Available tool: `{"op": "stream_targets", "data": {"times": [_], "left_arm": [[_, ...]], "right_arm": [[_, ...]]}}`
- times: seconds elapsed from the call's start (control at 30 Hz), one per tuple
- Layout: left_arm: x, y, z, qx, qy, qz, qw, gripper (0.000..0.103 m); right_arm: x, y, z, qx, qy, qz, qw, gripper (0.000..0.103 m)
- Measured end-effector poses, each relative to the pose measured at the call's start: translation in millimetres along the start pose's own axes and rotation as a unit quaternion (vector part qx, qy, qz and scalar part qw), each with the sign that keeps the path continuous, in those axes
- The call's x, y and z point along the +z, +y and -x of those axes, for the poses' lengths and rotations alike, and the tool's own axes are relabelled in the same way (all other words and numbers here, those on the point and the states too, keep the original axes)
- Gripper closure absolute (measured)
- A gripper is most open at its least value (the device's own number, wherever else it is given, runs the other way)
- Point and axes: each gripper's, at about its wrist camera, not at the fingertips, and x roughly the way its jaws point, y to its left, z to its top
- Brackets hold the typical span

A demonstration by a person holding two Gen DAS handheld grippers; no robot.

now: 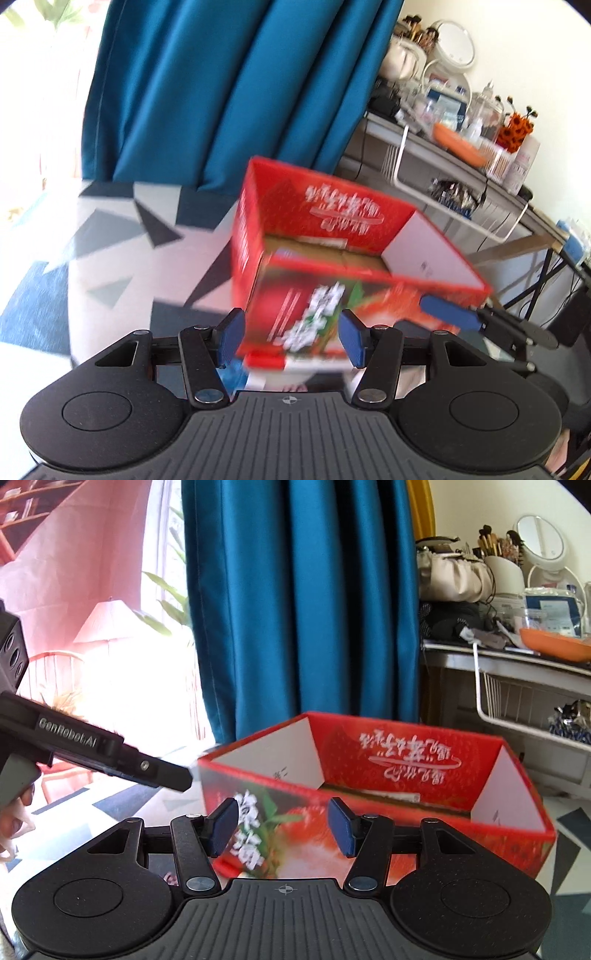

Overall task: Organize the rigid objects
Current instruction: 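Move the left tool back out to the pink checkered pen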

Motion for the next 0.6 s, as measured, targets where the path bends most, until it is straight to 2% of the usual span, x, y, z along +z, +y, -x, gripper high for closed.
{"op": "stream_targets", "data": {"times": [0.2, 0.4, 0.6], "left_arm": [[-23.6, 19.6, -4.7, 0.016, 0.024, 0.026, 0.9992, 0.046], [-36.8, 28.9, -14.9, 0.022, 0.039, 0.032, 0.9985, 0.046], [-44.6, 33.0, -25.6, 0.023, 0.052, 0.035, 0.9978, 0.046]], "right_arm": [[-21.2, 9.0, -14.2, 0.016, 0.05, -0.004, 0.999, 0.057], [-41.1, 16.8, -34.7, 0.035, 0.108, -0.025, 0.993, 0.062], [-49.7, 18.1, -45.1, 0.025, 0.137, -0.042, 0.989, 0.062]]}}
